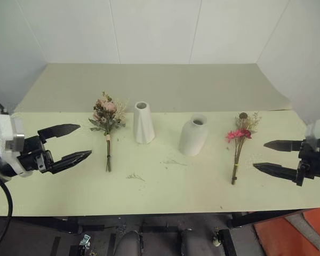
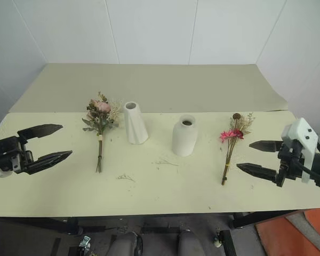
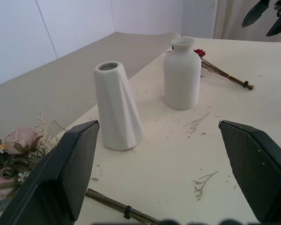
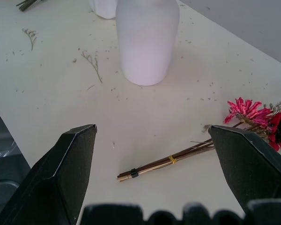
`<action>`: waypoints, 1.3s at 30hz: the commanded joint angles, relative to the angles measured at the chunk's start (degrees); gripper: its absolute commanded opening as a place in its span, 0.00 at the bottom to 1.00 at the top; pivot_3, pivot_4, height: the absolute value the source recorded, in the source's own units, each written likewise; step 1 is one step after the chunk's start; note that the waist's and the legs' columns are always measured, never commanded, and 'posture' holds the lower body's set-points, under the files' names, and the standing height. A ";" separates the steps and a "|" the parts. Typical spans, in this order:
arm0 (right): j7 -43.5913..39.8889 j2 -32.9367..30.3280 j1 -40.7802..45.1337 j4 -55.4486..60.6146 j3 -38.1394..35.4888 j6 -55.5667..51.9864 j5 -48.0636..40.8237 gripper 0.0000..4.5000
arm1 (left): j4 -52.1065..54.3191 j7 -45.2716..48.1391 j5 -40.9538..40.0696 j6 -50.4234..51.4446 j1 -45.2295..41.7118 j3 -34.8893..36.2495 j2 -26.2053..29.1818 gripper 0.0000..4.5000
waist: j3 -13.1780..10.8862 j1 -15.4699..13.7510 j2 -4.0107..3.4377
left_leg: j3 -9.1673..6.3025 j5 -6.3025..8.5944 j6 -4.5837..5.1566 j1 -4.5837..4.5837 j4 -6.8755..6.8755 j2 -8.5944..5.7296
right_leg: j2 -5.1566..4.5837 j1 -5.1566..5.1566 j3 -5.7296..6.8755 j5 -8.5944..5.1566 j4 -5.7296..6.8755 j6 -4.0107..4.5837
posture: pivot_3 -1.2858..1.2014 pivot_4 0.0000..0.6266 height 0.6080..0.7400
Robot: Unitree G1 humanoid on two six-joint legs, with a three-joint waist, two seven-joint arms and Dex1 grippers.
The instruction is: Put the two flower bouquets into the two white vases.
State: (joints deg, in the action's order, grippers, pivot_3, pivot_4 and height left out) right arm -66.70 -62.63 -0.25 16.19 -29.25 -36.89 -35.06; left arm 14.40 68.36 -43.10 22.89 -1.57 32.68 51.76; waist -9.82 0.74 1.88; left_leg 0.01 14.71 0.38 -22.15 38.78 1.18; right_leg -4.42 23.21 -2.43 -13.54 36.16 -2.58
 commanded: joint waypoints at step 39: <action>5.45 3.25 23.43 12.58 16.29 -5.69 -10.90 1.00 | -10.57 -69.04 26.84 57.57 -39.31 -22.74 -27.72 0.99 | 0.03 -0.55 0.18 | -0.28 -0.01 -0.01 -0.16 0.09 -0.24 | -0.09 0.05 0.05 0.17 0.01 -0.12 | 0.52 0.24 1.00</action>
State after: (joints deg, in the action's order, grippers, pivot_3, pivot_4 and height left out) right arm -61.56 -58.69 23.32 27.46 -11.70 -42.39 -45.34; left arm 7.50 -0.01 -18.62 84.26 -39.01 11.00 24.26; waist -9.79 0.19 2.06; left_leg -0.26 14.70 0.37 -22.29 38.86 0.93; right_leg -4.52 23.25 -2.39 -13.37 36.17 -2.70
